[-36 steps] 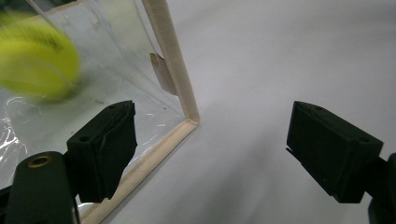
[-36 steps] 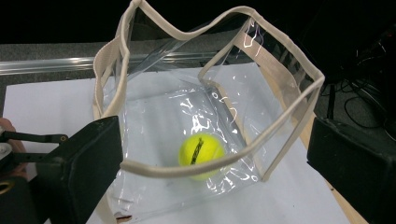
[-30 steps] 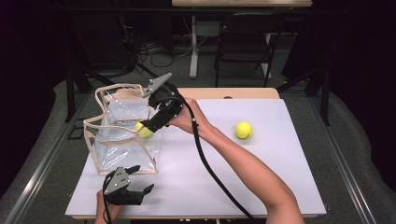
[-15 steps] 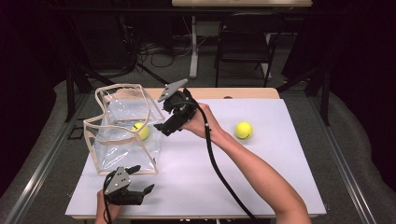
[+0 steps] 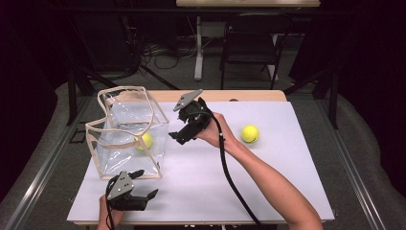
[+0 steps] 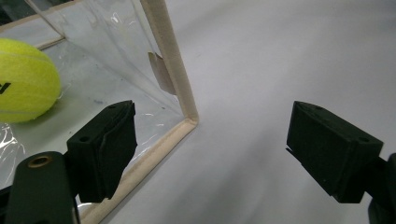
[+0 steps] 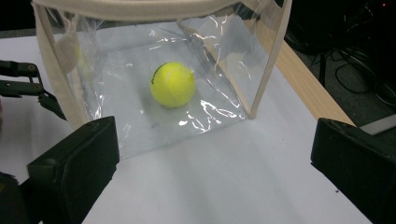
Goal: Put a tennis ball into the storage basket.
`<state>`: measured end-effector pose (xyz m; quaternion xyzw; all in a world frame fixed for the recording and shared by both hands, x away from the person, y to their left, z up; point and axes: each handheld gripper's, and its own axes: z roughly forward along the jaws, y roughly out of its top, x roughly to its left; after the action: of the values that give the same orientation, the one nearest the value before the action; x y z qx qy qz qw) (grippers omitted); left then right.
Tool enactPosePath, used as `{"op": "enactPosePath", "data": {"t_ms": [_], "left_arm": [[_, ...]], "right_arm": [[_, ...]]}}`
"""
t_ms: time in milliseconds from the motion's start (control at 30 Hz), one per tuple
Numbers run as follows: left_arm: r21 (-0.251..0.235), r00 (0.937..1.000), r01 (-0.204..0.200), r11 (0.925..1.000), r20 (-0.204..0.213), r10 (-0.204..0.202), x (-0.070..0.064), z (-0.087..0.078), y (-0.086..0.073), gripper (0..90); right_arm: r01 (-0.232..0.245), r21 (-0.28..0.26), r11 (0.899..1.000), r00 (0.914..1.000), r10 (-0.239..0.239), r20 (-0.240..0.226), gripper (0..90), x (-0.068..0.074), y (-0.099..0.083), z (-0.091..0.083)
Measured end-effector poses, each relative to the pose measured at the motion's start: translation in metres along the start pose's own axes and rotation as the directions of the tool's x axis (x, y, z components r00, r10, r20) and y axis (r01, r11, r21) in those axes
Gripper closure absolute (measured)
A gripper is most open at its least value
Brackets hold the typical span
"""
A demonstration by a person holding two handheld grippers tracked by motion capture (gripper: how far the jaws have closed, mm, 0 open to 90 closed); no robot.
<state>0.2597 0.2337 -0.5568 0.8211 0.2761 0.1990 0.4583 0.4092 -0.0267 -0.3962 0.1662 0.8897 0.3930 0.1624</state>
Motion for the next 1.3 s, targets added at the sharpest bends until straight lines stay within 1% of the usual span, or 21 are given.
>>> {"op": "enactPosePath", "data": {"t_ms": [167,400,733,1033,1100,1300], "left_arm": [[-0.001,1.0000,0.001,1.0000,0.000,-0.001,0.000,0.000,0.000,16.0],[-0.002,1.0000,0.000,1.0000,0.000,0.000,0.000,-0.001,0.000,16.0],[-0.003,1.0000,0.000,1.0000,-0.001,0.000,0.000,-0.001,0.000,16.0],[-0.004,1.0000,0.002,1.0000,-0.001,-0.002,0.001,-0.001,-0.001,16.0],[-0.006,1.0000,0.009,0.9999,-0.002,-0.009,0.001,-0.002,-0.002,16.0],[-0.002,1.0000,0.005,1.0000,-0.003,-0.005,0.002,-0.003,-0.003,16.0]], "right_arm": [[-0.018,-0.002,1.000,0.9998,0.018,0.003,0.6,-0.002,-0.012,0.000],[-0.028,0.007,1.000,0.9996,0.028,0.008,0.7,-0.004,-0.028,0.000],[-0.062,0.030,0.998,0.9980,0.061,0.017,0.6,-0.006,-0.051,-0.001],[-0.069,0.046,0.997,0.9974,0.067,0.025,0.8,-0.004,-0.068,-0.001],[-0.074,0.047,0.996,0.9969,0.073,0.028,0.8,-0.004,-0.072,-0.002],[-0.083,0.059,0.995,0.9961,0.081,0.035,0.9,-0.003,-0.083,-0.003]]}}
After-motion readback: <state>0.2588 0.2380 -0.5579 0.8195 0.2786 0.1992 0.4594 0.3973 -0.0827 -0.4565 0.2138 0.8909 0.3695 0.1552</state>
